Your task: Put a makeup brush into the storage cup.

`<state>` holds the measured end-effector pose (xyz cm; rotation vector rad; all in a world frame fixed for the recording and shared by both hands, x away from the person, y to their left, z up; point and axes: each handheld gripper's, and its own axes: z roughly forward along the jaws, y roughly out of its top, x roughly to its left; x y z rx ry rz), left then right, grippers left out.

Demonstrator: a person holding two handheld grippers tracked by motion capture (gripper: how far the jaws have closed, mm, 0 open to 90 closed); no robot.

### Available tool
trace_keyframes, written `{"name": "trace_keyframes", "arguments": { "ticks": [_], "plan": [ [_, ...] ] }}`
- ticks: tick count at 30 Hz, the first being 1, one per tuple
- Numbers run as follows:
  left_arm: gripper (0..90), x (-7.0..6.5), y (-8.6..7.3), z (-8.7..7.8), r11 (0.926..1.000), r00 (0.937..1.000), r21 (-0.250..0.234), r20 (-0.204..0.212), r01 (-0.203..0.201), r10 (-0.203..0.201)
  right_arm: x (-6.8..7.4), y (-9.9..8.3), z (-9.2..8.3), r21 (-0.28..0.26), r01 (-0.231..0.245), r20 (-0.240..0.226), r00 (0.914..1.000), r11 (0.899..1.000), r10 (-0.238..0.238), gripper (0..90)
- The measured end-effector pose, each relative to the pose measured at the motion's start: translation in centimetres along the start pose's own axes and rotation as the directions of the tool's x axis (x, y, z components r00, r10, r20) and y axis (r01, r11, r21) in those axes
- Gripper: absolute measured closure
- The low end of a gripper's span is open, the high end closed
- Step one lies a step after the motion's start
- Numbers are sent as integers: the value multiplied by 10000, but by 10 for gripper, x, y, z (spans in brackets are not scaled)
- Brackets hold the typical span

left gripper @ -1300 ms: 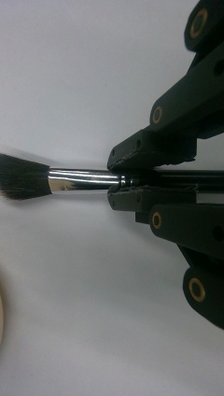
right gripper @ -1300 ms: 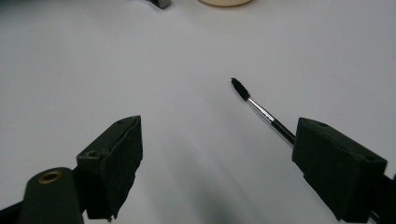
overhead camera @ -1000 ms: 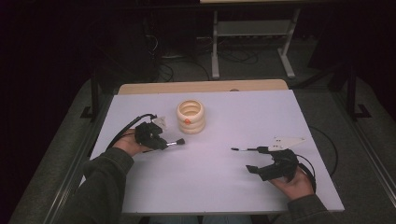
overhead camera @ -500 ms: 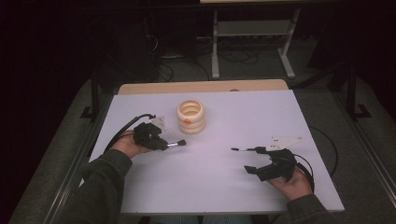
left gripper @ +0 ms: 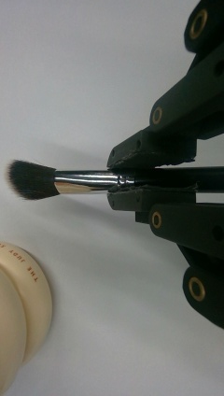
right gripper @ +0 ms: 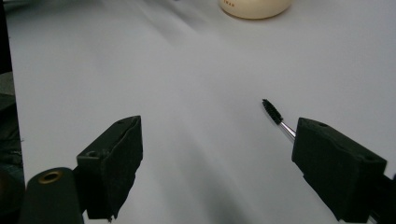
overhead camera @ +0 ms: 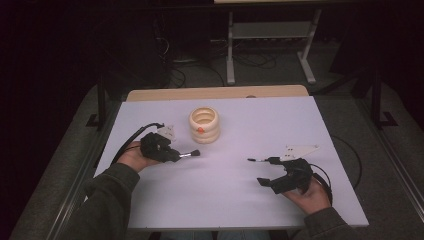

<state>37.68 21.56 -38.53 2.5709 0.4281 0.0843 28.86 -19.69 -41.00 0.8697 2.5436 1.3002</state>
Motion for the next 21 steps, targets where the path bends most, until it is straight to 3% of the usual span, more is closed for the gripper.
{"name": "trace_keyframes", "arguments": {
  "ticks": [7, 8, 11, 21],
  "plan": [
    [790, -12, -4, -7, 9983, 10000, -578, -35, -20, 18, 4, 9, 3, -158, 117, -245, 9996, 9998, -121, 153],
    [790, -13, -4, -9, 9979, 9997, -606, -88, -236, 231, 5, 11, 3, -157, 110, -288, 9995, 9998, -115, 153],
    [790, -19, -5, -13, 9956, 9998, -923, -82, -179, 172, 8, 18, 6, -277, 189, -518, 9985, 9994, -203, 157],
    [790, -40, 1, -26, 9839, 9971, -1623, -52, -754, 756, 23, 45, 15, -495, 661, -1178, 9905, 9966, -715, 160]
  ]
}}
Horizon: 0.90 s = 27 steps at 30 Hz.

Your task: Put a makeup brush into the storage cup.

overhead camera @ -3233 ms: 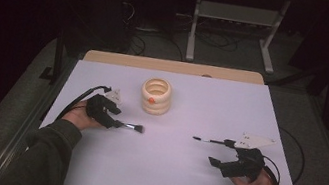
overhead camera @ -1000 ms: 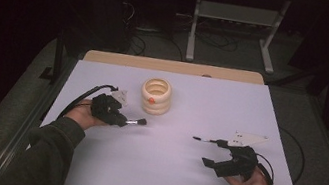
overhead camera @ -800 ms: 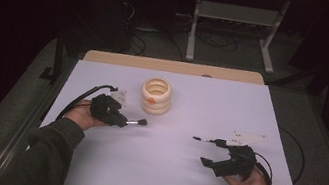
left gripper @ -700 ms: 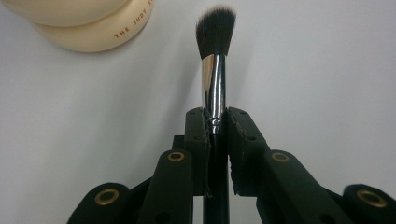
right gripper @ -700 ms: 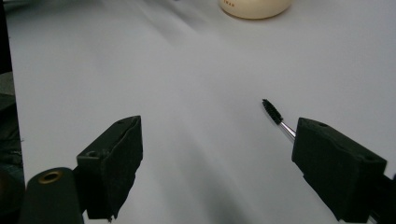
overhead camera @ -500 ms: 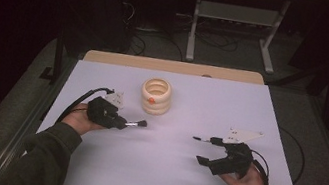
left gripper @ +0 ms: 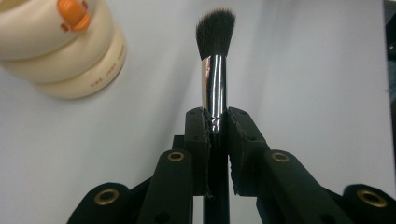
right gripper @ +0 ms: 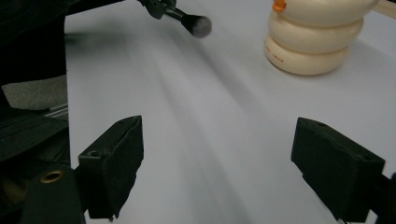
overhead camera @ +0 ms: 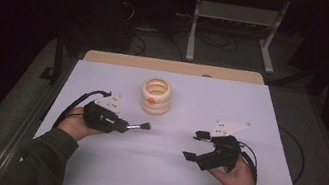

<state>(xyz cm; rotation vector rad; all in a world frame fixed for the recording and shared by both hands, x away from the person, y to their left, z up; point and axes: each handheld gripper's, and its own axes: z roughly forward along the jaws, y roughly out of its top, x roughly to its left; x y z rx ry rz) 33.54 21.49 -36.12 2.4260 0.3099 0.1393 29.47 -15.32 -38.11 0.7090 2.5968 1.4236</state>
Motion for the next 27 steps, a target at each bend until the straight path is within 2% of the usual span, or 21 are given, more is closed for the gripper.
{"name": "trace_keyframes", "arguments": {
  "ticks": [4, 8, 11, 15, 19, 22, 27],
  "plan": [
    [789, -9, 4, -3, 9992, 9996, -297, 94, -252, 255, 4, 9, 5, -153, 132, -385, 9992, 9998, -138, 175],
    [789, -18, 8, -3, 9975, 9989, -576, 233, -400, 414, 9, 21, 11, 48, 361, -729, 9967, 9993, -357, 185],
    [789, -23, 10, -3, 9965, 9972, -539, 348, -641, 660, 9, 25, 13, 105, 423, -894, 9951, 9991, -412, 190],
    [789, -28, 13, -1, 9947, 9957, -690, 480, -761, 795, 10, 36, 15, 169, 473, -1189, 9919, 9987, -450, 200],
    [789, -34, 15, 2, 9929, 9942, -860, 622, -818, 873, 12, 45, 21, 268, 688, -1507, 9865, 9973, -640, 217],
    [789, -40, 19, 5, 9902, 9906, -859, 726, -1097, 1160, 15, 51, 27, 318, 844, -1764, 9813, 9959, -776, 232],
    [789, -47, 26, 8, 9861, 9853, -914, 874, -1385, 1465, 18, 55, 40, 592, 1401, -2211, 9673, 9884, -1239, 280]
  ]
}}
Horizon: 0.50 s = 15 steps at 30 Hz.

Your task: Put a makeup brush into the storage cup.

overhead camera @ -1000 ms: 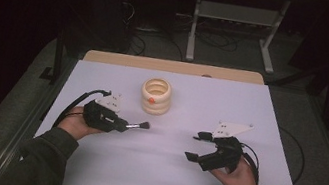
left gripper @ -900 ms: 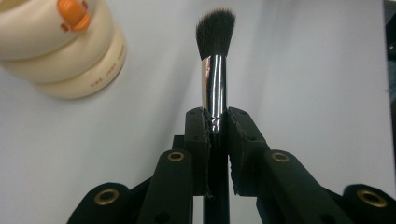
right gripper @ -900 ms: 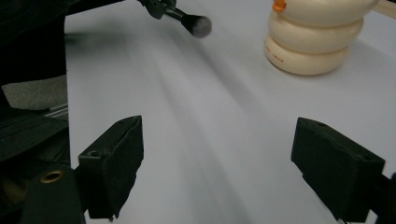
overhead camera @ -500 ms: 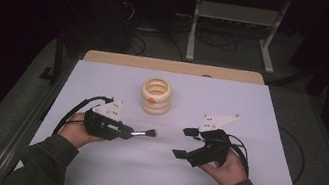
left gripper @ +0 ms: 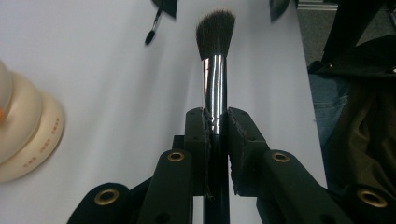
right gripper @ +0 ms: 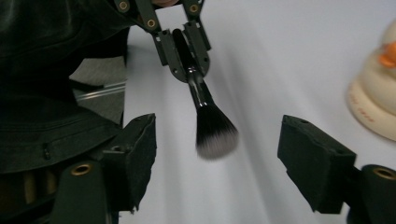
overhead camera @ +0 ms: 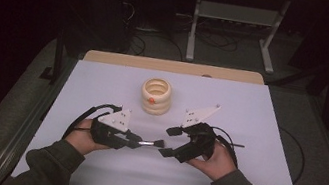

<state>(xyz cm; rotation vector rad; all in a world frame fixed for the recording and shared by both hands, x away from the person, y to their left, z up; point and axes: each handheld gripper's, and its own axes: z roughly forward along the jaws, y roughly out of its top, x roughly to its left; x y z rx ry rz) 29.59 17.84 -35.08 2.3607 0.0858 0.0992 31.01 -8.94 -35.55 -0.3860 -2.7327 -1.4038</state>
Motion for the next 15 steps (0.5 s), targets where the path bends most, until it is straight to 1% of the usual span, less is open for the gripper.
{"name": "trace_keyframes", "arguments": {
  "ticks": [2, 4, 5, 6, 7, 8, 9, 10, 11, 12, 13, 14, 15],
  "plan": [
    [789, -2, 2, 2, 9999, 9999, -29, 76, -114, 115, 2, 2, 6, 161, 133, -162, 9998, 9998, -131, 304],
    [789, -3, 4, 3, 9999, 9998, -45, 147, -158, 158, 3, 3, 10, 232, 142, -443, 9989, 9996, -132, 353],
    [789, -4, 5, 4, 9998, 9996, 1, 166, -220, 220, 3, 3, 13, 279, 261, -461, 9986, 9993, -248, 368],
    [789, -5, 6, 5, 9997, 9995, 15, 201, -258, 258, 3, 3, 17, 382, 254, -710, 9972, 9989, -227, 425],
    [789, -5, 6, 6, 9994, 9991, 7, 223, -352, 352, 3, 3, 17, 382, 254, -710, 9972, 9989, -227, 425],
    [789, -6, 7, 6, 9993, 9990, 2, 244, -373, 373, 3, 3, 18, 450, 243, -774, 9968, 9987, -207, 449],
    [789, -7, 7, 7, 9995, 9991, -23, 265, -330, 330, 3, 2, 20, 448, 318, -834, 9961, 9985, -280, 480],
    [789, -6, 8, 7, 9992, 9988, 24, 295, -389, 388, 3, 2, 21, 502, 328, -961, 9950, 9982, -278, 520],
    [789, -6, 8, 8, 9991, 9987, 25, 306, -418, 417, 1, 2, 23, 484, 544, -1045, 9933, 9973, -491, 547],
    [789, -7, 8, 9, 9993, 9987, 29, 344, -380, 379, 1, 2, 24, 522, 497, -1146, 9925, 9974, -435, 583],
    [789, -7, 8, 9, 9991, 9983, 61, 391, -430, 428, 1, 2, 24, 542, 481, -1310, 9905, 9974, -406, 642],
    [789, -7, 8, 10, 9991, 9981, 49, 452, -433, 430, 0, 1, 25, 583, 578, -1430, 9885, 9966, -489, 675],
    [789, -8, 8, 10, 9990, 9978, 45, 499, -449, 446, -1, 0, 25, 636, 719, -1443, 9876, 9954, -621, 739]
  ]
}}
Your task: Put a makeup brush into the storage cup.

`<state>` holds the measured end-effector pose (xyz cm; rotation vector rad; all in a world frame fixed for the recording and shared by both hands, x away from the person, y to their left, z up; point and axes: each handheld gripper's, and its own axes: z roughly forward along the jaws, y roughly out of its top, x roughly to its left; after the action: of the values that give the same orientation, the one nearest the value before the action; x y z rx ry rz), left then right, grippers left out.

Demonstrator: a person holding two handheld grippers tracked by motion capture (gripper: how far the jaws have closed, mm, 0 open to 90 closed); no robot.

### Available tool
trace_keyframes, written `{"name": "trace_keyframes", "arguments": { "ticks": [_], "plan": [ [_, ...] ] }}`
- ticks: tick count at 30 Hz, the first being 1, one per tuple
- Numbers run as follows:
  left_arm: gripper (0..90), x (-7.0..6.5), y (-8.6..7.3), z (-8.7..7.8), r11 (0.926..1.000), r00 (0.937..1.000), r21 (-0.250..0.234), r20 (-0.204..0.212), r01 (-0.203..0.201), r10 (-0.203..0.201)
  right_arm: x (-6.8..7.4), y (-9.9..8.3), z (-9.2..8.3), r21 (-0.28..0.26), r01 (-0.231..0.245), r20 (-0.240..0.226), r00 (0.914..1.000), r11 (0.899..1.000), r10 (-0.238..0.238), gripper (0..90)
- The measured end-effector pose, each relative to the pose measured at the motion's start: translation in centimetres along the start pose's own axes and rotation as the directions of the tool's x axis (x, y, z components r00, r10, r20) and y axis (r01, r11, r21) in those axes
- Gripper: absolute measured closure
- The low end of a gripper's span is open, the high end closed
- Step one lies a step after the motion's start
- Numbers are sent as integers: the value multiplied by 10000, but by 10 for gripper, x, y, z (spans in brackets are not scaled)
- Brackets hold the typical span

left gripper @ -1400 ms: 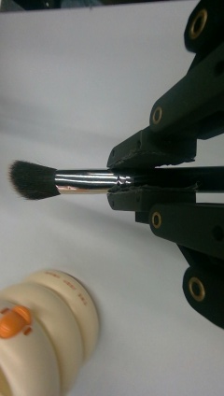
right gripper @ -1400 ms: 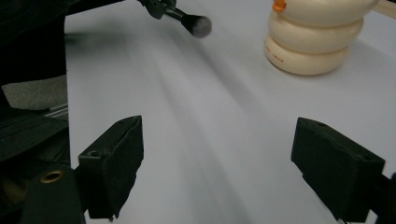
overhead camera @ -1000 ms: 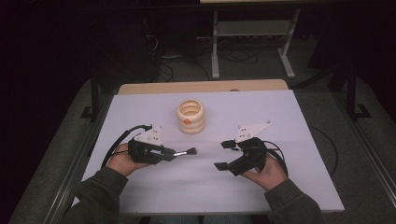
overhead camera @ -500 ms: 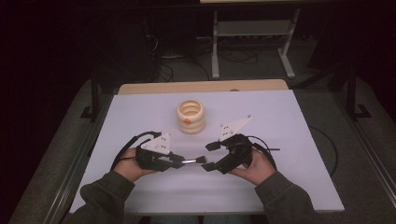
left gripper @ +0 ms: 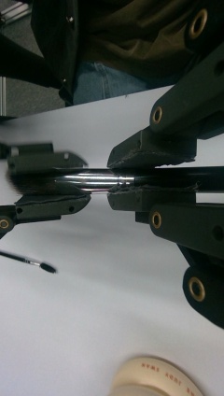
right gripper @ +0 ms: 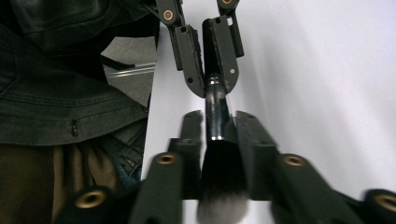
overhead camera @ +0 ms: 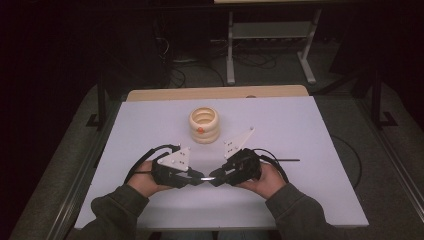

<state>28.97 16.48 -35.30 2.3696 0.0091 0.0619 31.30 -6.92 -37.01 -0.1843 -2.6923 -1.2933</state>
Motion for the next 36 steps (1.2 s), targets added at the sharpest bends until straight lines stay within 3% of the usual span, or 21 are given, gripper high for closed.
{"name": "trace_keyframes", "arguments": {
  "ticks": [8, 14, 16, 22, 25, 32, 36],
  "plan": [
    [787, 0, 0, 3, 9999, 10000, 138, 72, -50, 49, -2, -1, 0, 88, -15, -205, 9998, 10000, 17, 755],
    [739, -2, 1, 10, 9918, 9997, 1271, -151, -158, 178, -2, -1, 1, 568, 197, -15, 9998, 9982, -197, 758],
    [728, -2, 0, 9, 9885, 9997, 1507, -174, -132, 161, -1, -2, -2, 685, 108, 46, 9999, 9976, -111, 758],
    [716, -4, -1, 8, 9762, 9994, 2168, -344, -20, 97, 1, 4, -8, 1388, 443, 222, 9986, 9893, -478, 758],
    [742, -4, 0, 7, 9757, 9997, 2191, -218, -38, 88, 5, 9, -9, 1619, 688, 279, 9968, 9844, -743, 758],
    [792, -6, -1, 10, 9732, 9998, 2300, -165, -82, 124, 7, 12, -9, 1783, 783, 277, 9960, 9809, -845, 758],
    [798, -6, -4, 9, 9837, 9988, 1791, -492, 150, -63, 6, 14, -12, 1646, 712, 444, 9958, 9838, -795, 736]
  ]
}}
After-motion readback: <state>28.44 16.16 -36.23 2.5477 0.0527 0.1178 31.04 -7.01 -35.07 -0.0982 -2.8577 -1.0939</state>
